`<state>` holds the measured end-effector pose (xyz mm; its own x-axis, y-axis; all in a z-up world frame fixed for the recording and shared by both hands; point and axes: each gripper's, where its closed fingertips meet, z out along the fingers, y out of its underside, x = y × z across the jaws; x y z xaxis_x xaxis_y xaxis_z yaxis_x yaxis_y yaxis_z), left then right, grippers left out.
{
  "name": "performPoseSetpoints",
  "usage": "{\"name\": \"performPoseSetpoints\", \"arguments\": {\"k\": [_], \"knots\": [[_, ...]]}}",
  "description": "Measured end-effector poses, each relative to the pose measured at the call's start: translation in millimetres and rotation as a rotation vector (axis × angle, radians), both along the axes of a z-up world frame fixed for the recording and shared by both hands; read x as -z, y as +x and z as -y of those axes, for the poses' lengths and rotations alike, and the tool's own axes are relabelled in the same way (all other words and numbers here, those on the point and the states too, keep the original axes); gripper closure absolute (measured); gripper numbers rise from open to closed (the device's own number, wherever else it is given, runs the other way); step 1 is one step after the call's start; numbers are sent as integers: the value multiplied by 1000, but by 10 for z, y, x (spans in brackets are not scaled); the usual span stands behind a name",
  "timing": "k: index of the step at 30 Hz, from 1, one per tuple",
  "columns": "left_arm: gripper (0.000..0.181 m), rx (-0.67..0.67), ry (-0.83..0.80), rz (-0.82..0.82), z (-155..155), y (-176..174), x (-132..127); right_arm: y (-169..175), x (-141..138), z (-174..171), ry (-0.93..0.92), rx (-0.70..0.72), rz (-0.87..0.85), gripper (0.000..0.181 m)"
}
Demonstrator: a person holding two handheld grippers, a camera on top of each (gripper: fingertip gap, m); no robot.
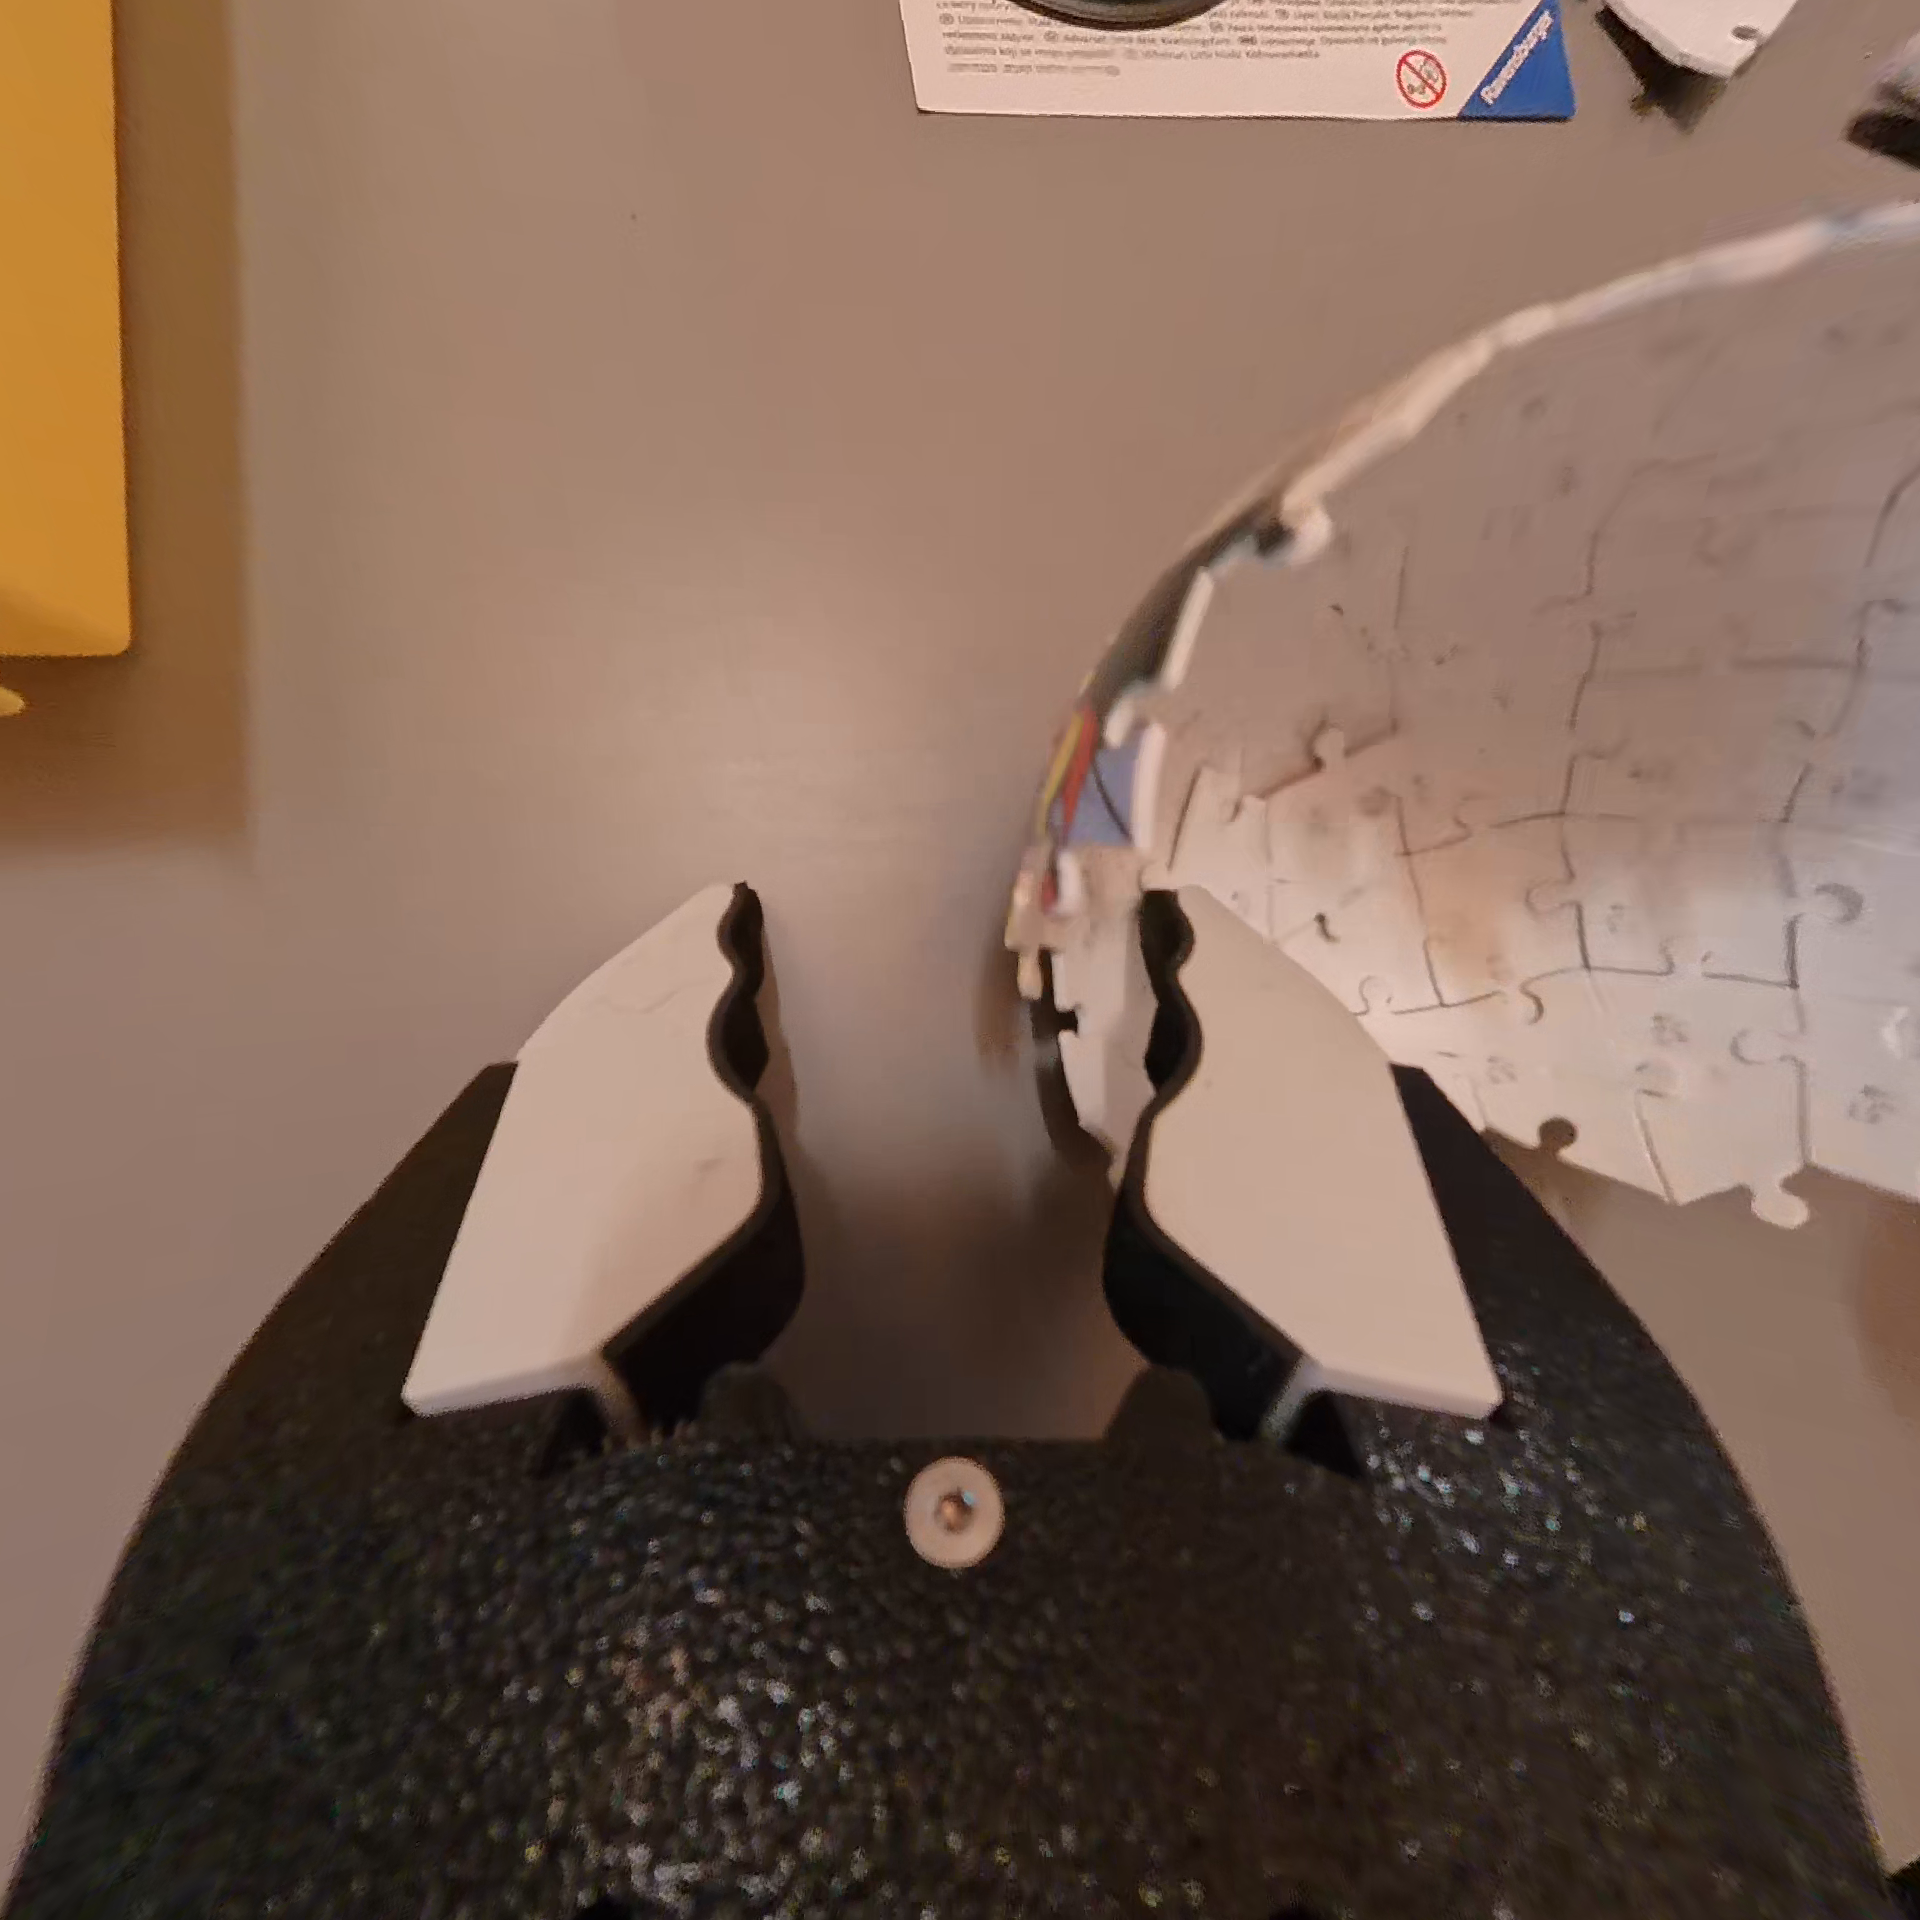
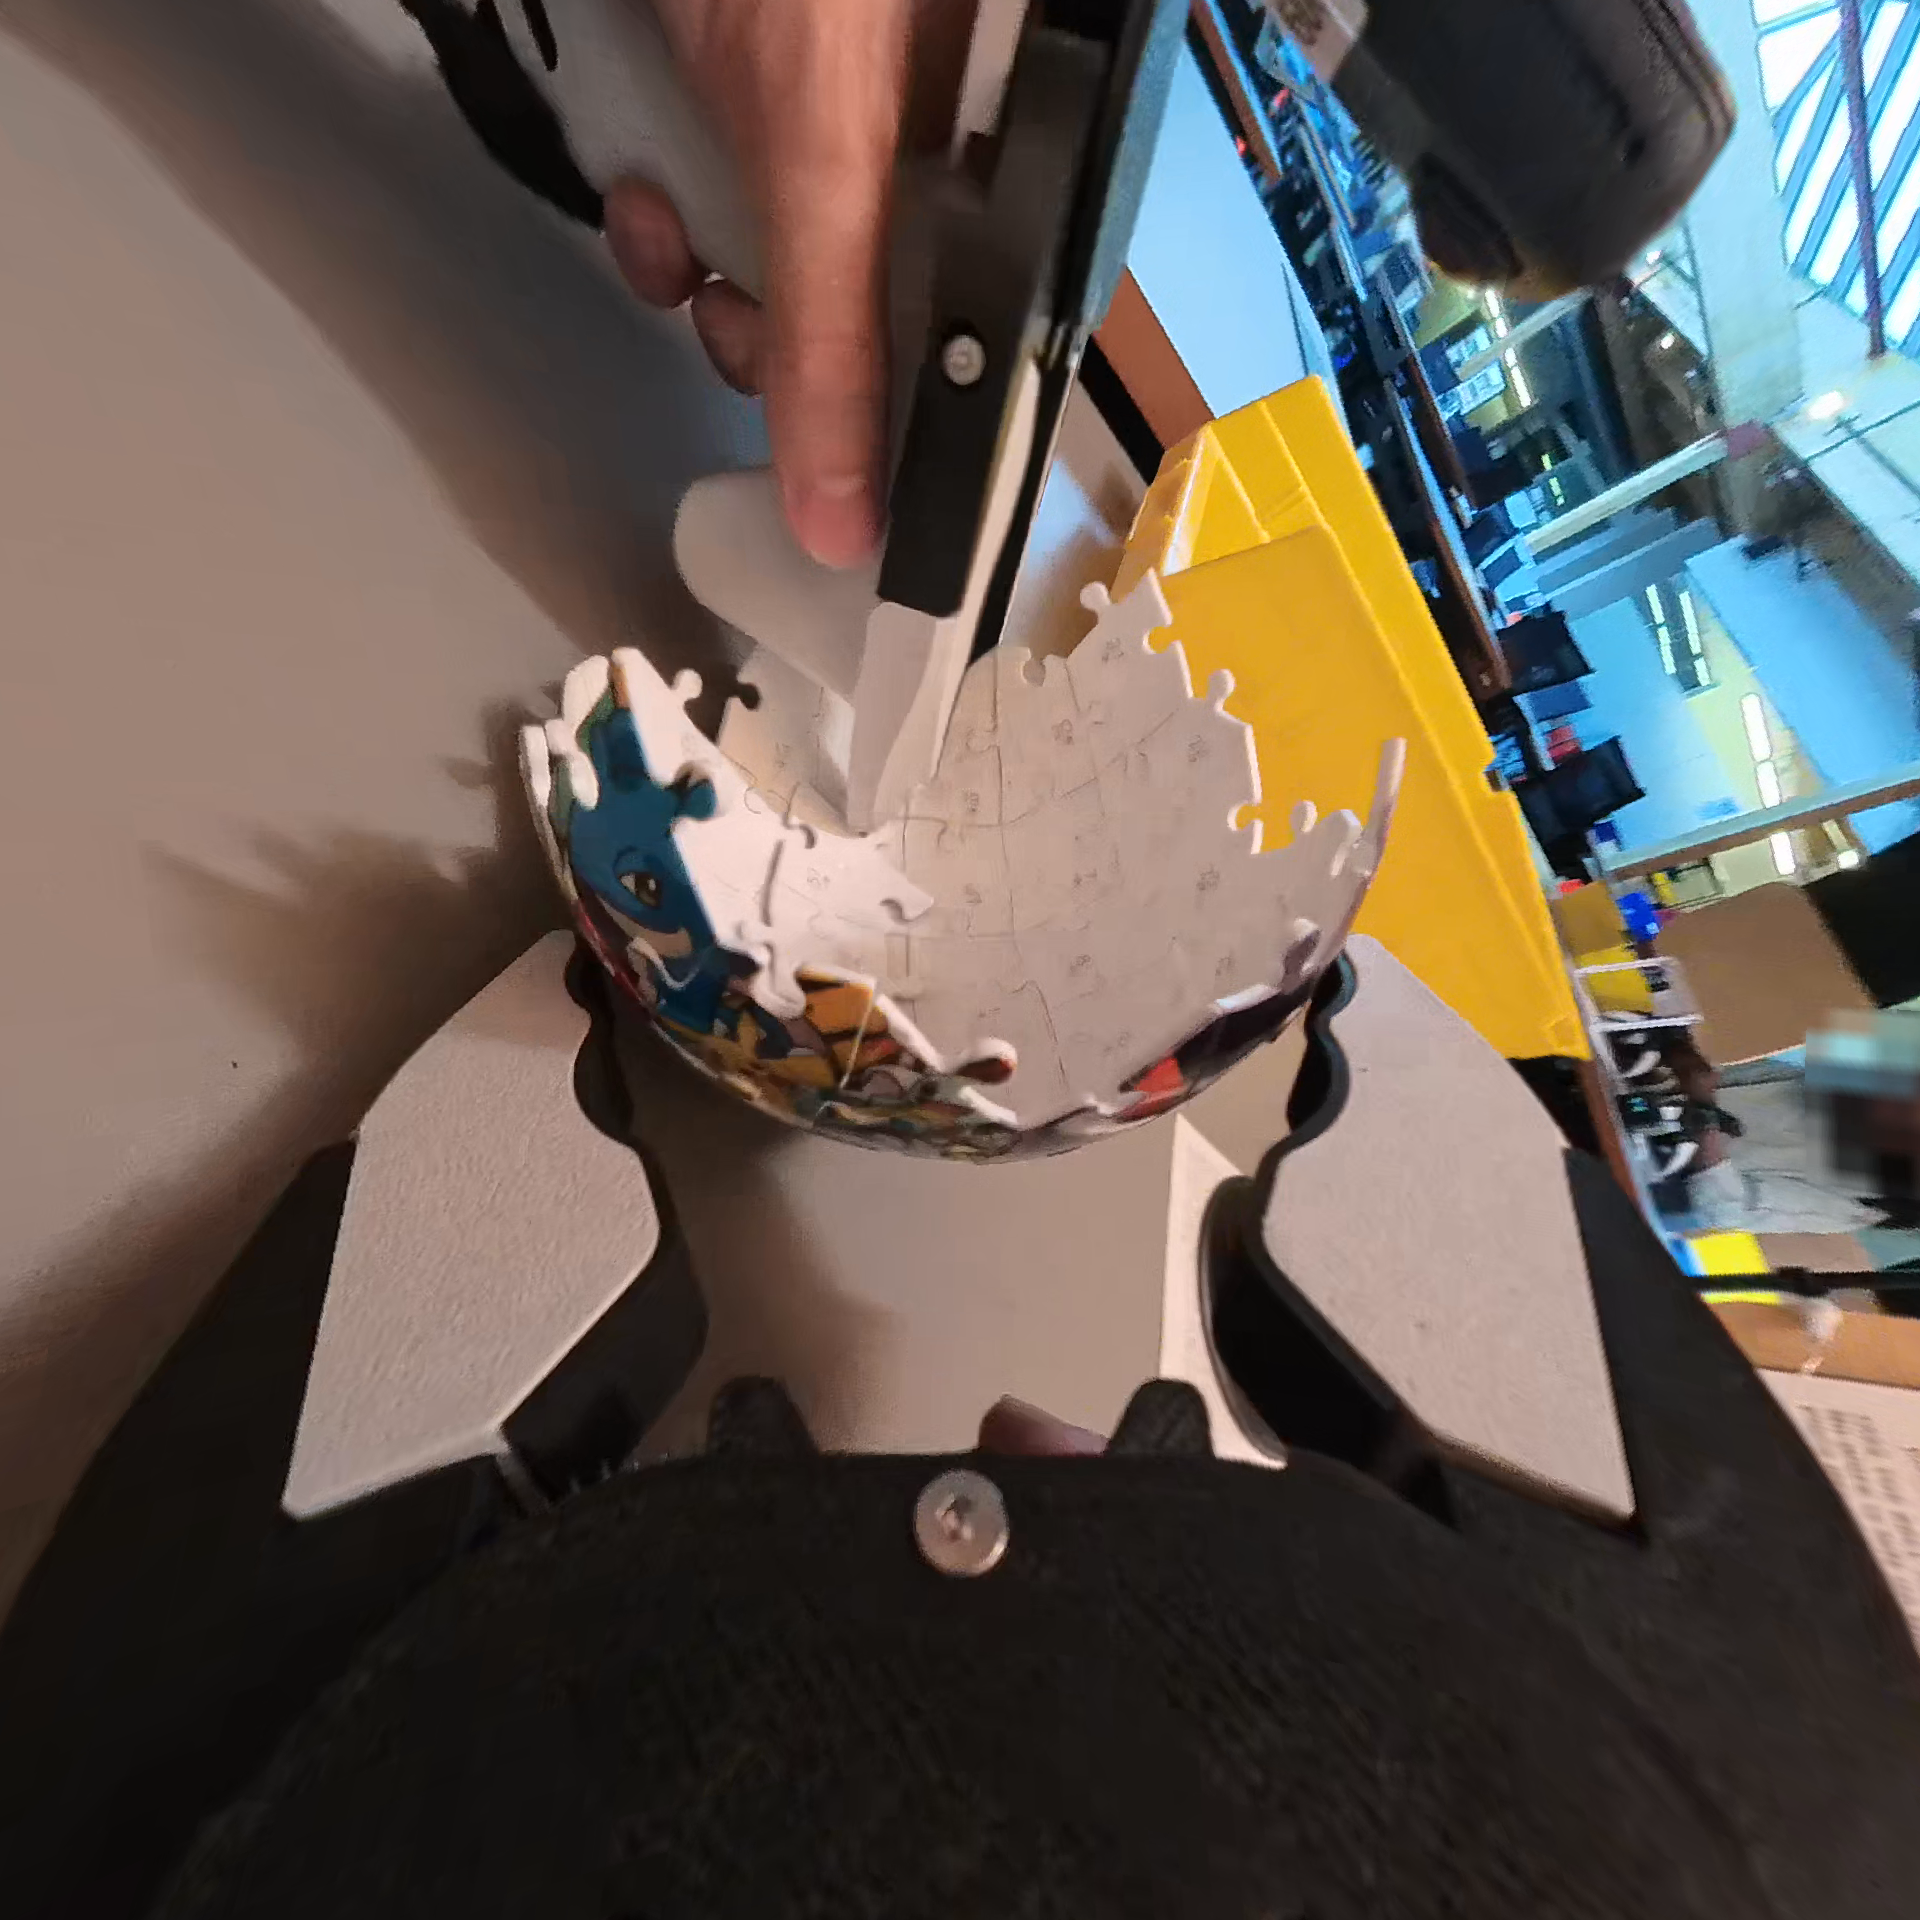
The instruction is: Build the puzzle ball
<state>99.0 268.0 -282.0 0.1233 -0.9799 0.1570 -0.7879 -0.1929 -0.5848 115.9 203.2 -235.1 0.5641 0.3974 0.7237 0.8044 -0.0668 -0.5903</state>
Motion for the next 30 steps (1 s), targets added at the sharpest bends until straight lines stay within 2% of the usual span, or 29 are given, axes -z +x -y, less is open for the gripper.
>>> {"name": "performPoseSetpoints", "arguments": {"k": [7,11,15,18,22,30], "knots": [[104,-85,-73,8,-22,-75,-32,-101,-23,24,17,31,138,56],[101,-180,-103,24,-21,-139,-48,-147,-42,41,26,54,255,56],[90,-204,-42,19,84,-230,-22,-189,-56,55,18,88,347,56],[88,-206,35,13,100,-263,16,-228,-65,52,17,101,363,56],[81,-226,36,26,116,-227,19,-281,-70,54,24,101,377,56],[80,-228,61,9,100,-236,36,-310,-69,65,31,101,392,56]]}}
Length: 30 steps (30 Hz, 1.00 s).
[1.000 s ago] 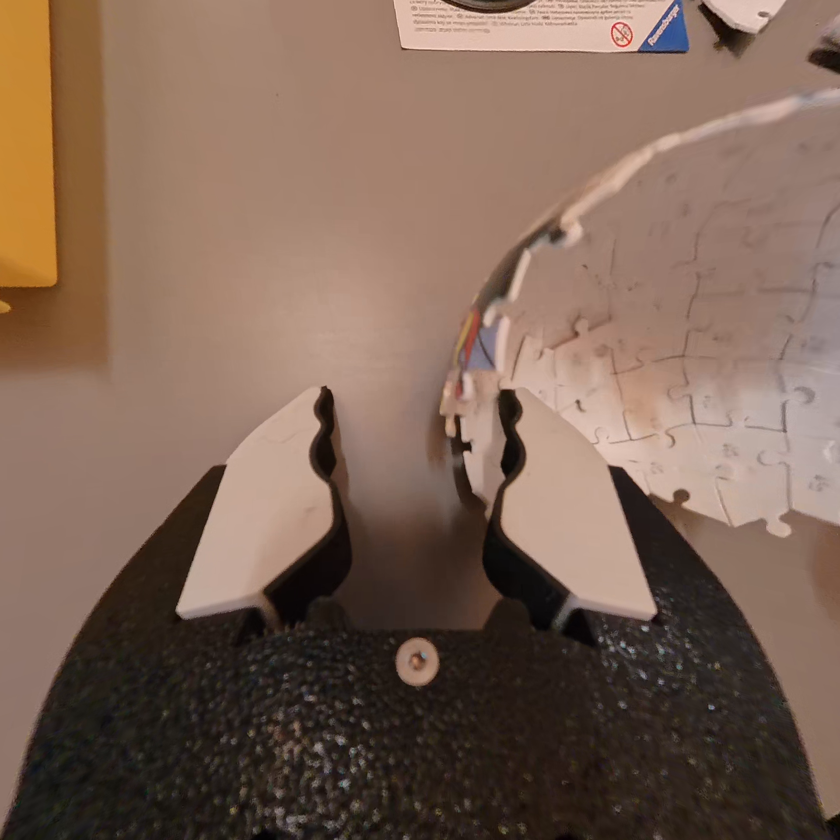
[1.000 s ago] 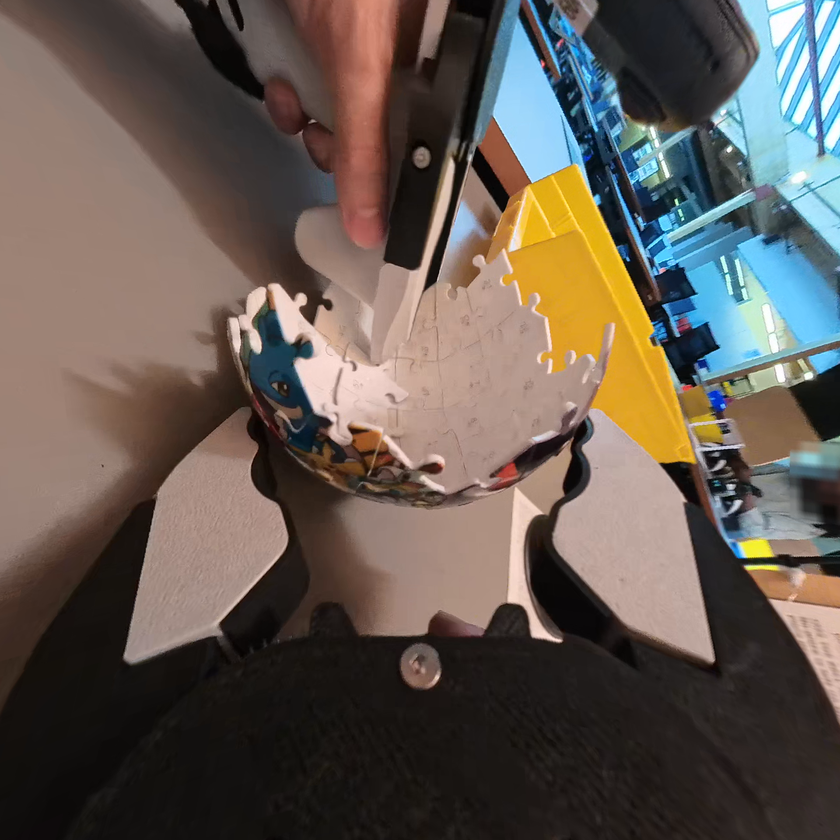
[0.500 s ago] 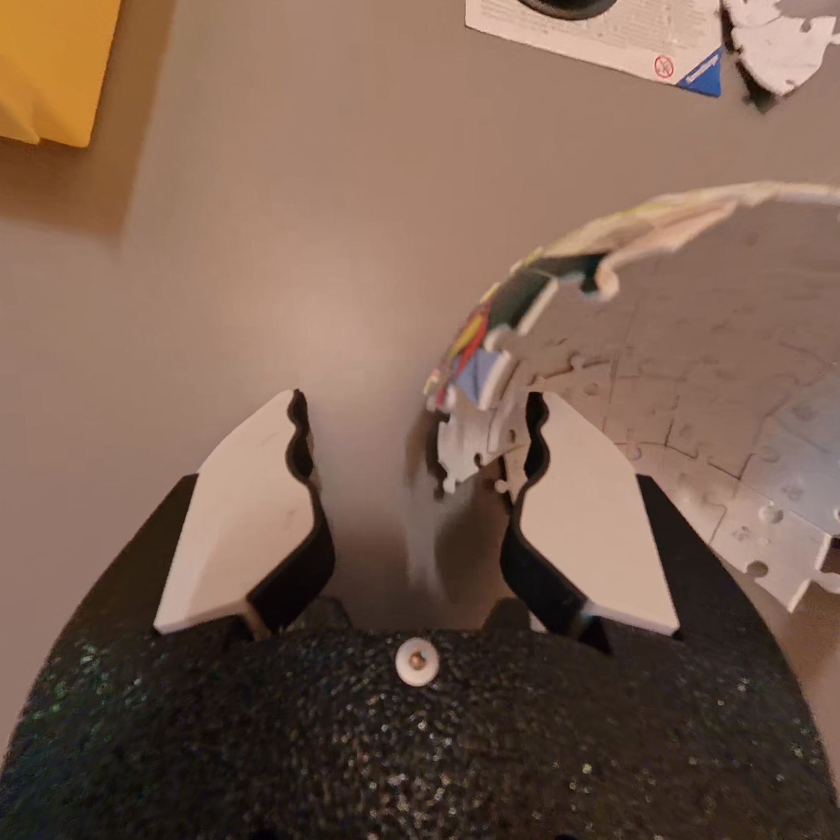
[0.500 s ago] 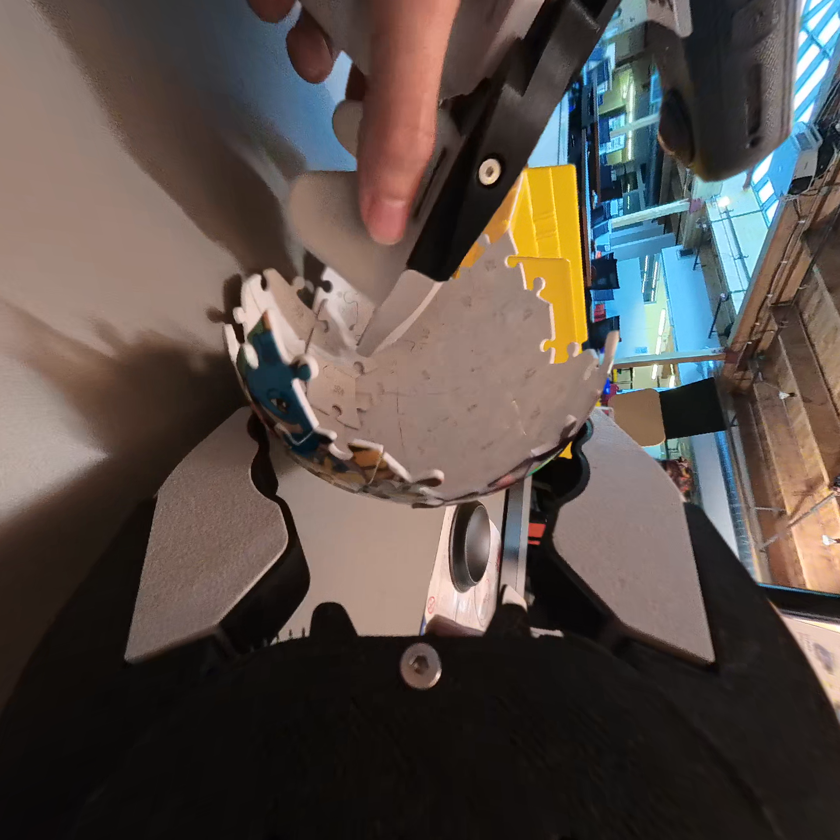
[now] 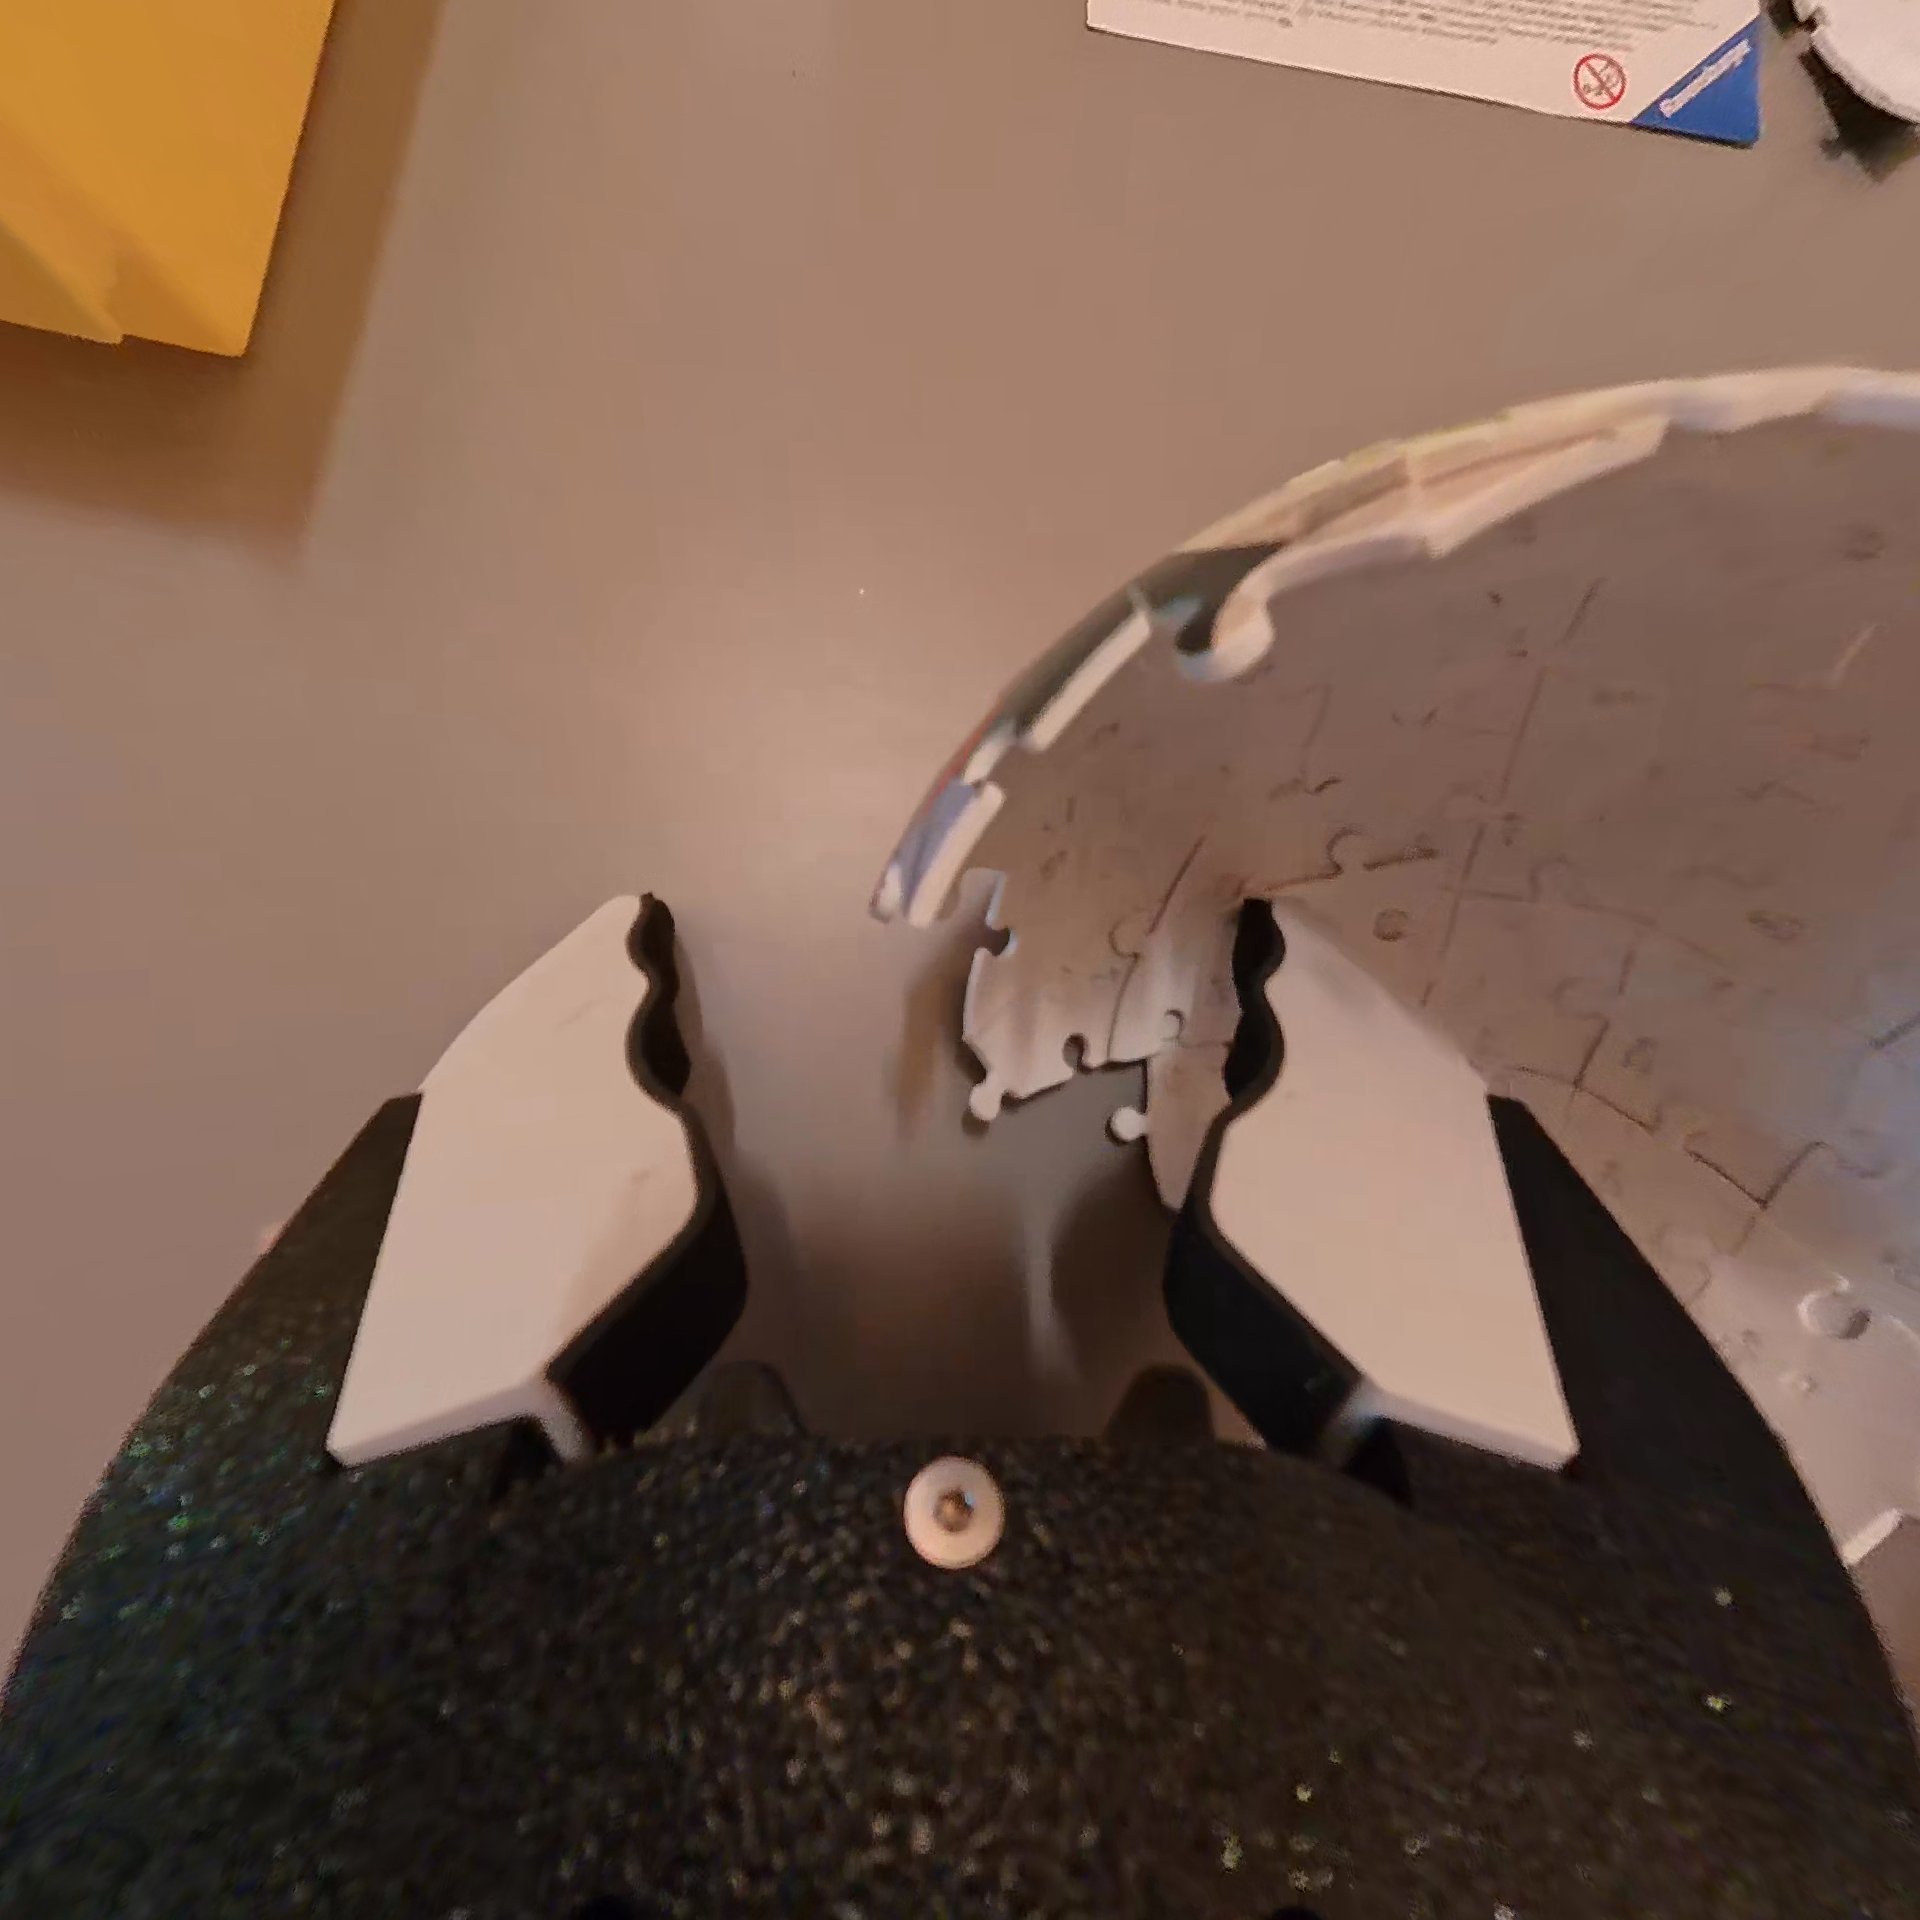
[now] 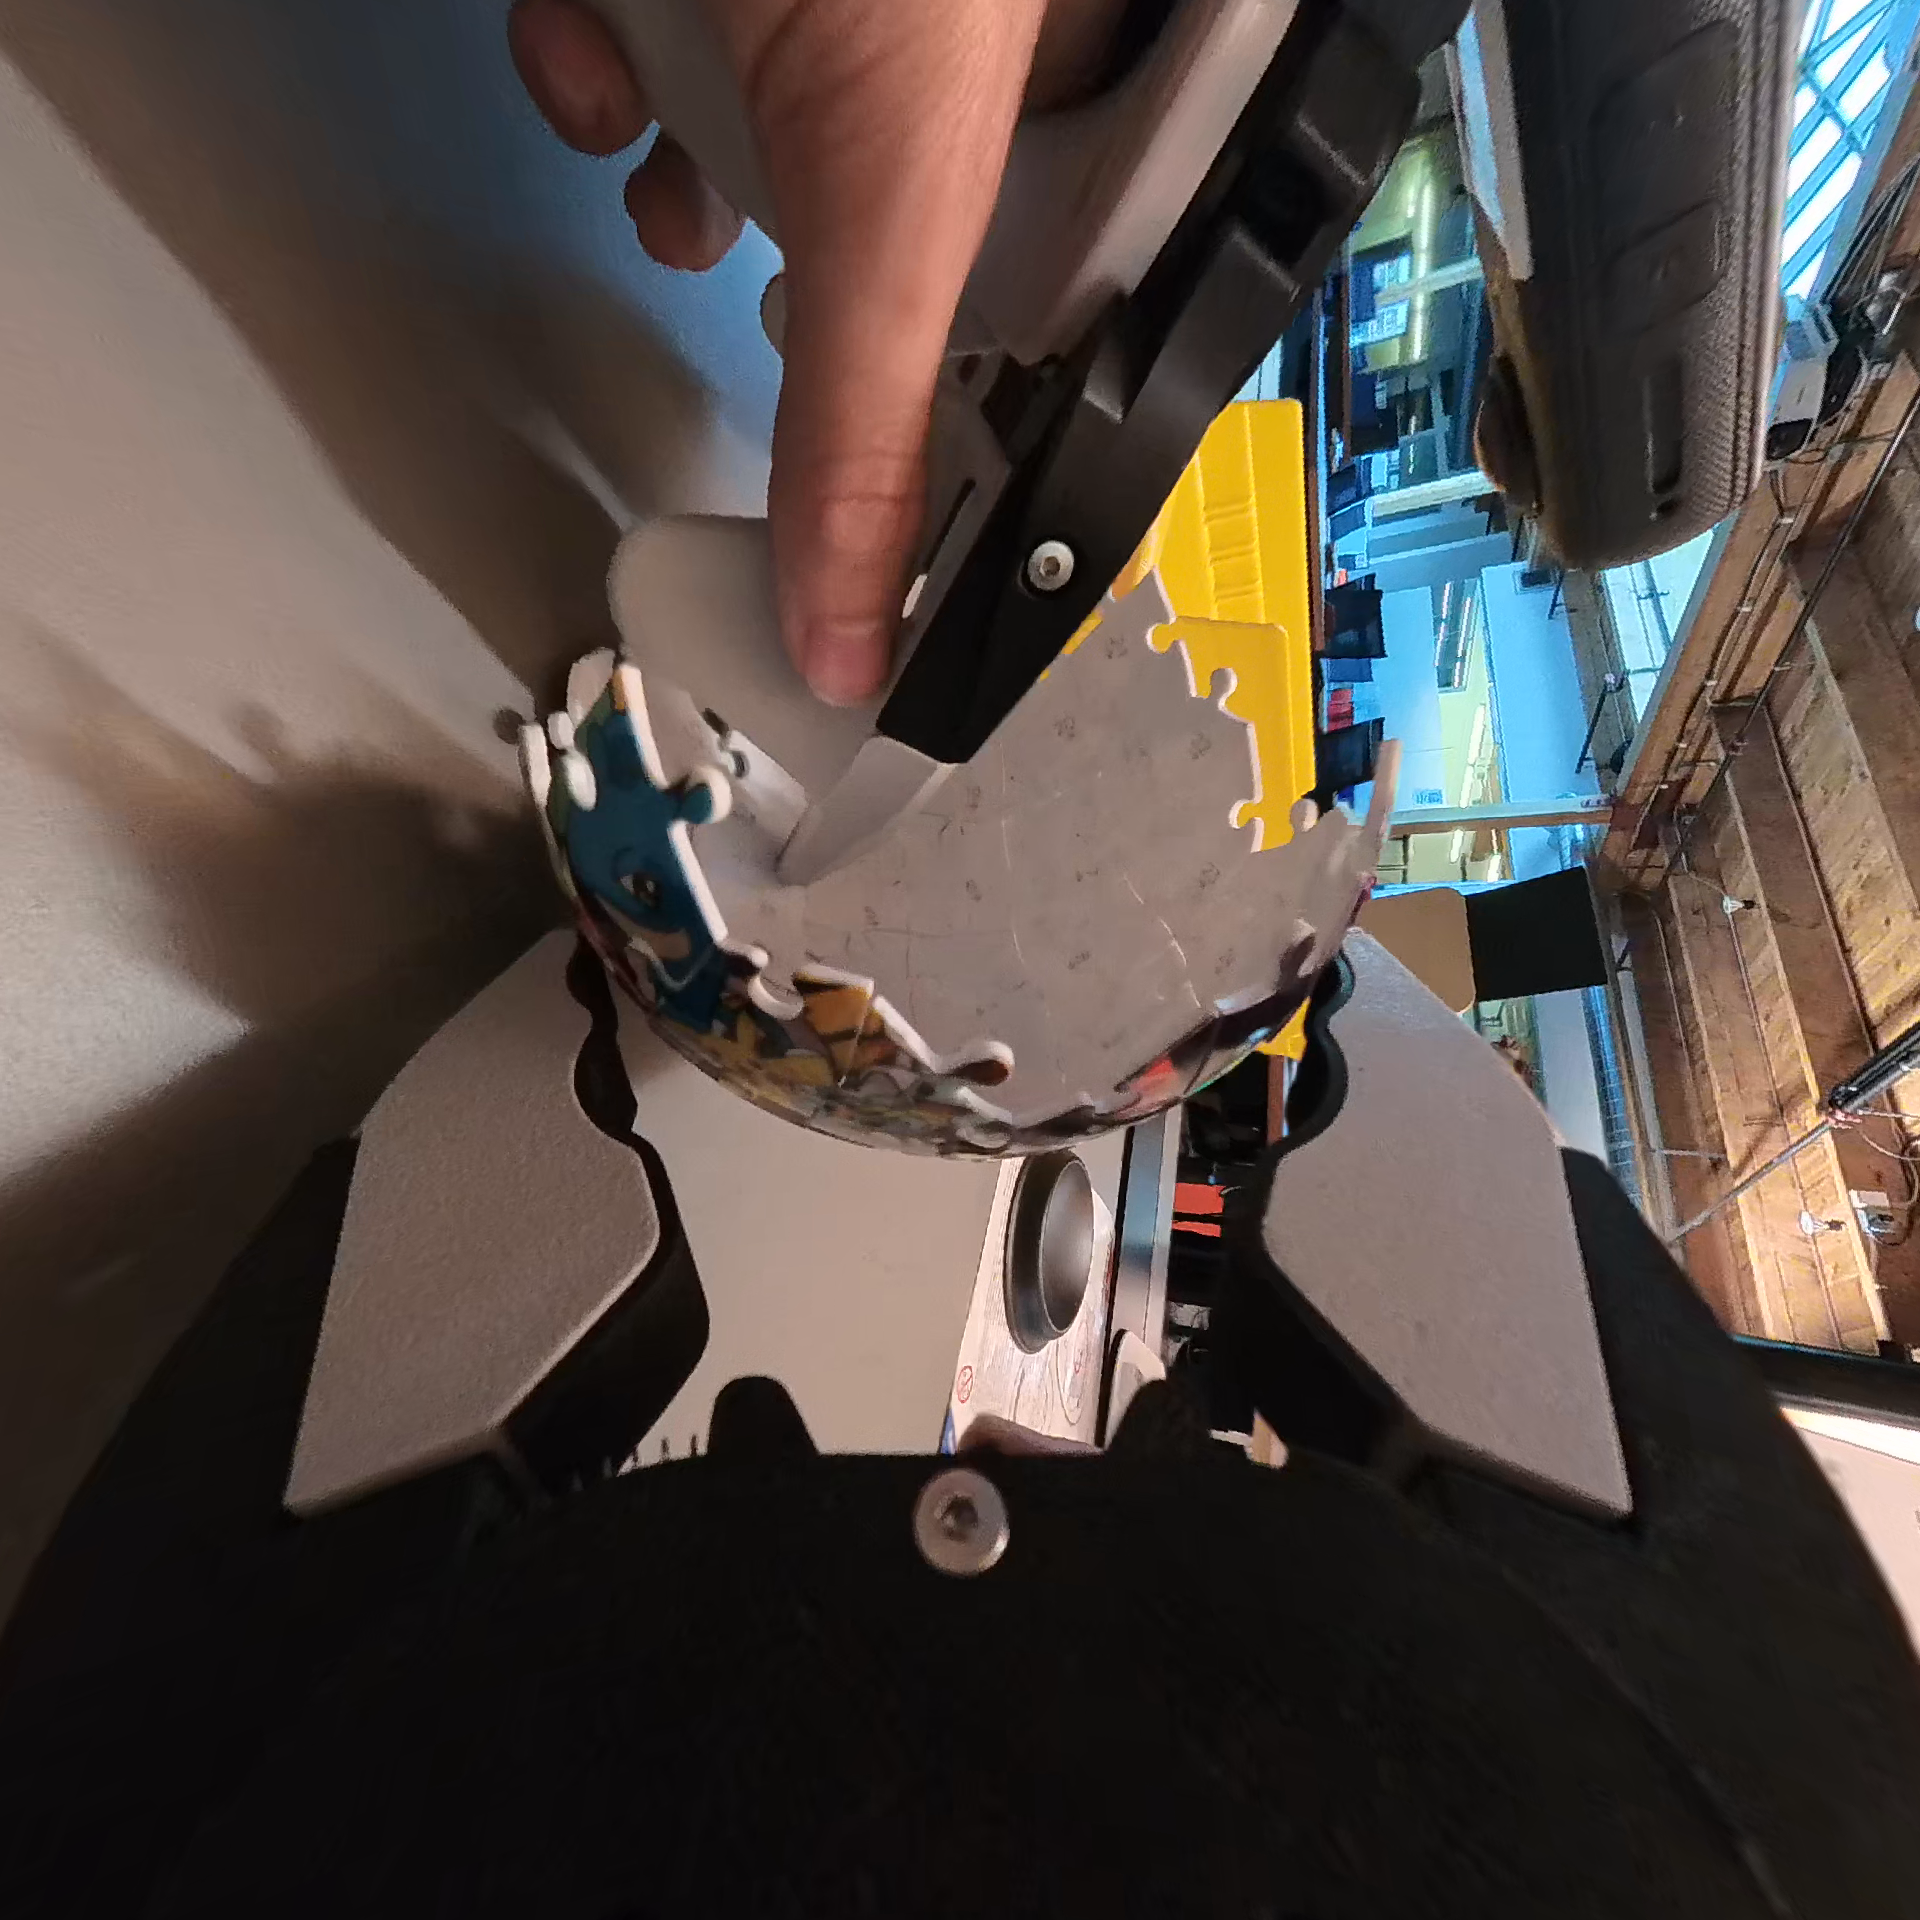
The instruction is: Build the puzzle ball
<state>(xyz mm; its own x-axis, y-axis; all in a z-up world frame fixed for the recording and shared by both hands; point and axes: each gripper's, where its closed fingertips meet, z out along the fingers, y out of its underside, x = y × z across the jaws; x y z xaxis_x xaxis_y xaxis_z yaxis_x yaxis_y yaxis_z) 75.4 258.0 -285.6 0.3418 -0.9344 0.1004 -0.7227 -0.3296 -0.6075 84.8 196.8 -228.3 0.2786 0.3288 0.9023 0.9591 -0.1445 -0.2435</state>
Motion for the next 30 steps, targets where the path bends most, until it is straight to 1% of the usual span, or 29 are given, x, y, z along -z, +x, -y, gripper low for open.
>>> {"name": "performPoseSetpoints", "arguments": {"k": [12,16,21,24,27,30], "knots": [[79,-8,29,-79,-53,-252,22,2,-3,14,-4,7,33,56],[76,-31,22,-76,-104,-341,27,4,-6,16,-6,10,41,57],[76,-44,20,-68,-105,-425,24,-16,-14,13,-9,13,42,57],[77,-50,17,-56,-107,-467,11,-25,-23,13,-9,13,72,57],[78,-26,-8,-27,-72,-453,-10,-47,-32,9,-8,5,89,57],[75,53,-23,-35,-6,-429,-4,-48,-41,2,-11,-12,106,57]]}}
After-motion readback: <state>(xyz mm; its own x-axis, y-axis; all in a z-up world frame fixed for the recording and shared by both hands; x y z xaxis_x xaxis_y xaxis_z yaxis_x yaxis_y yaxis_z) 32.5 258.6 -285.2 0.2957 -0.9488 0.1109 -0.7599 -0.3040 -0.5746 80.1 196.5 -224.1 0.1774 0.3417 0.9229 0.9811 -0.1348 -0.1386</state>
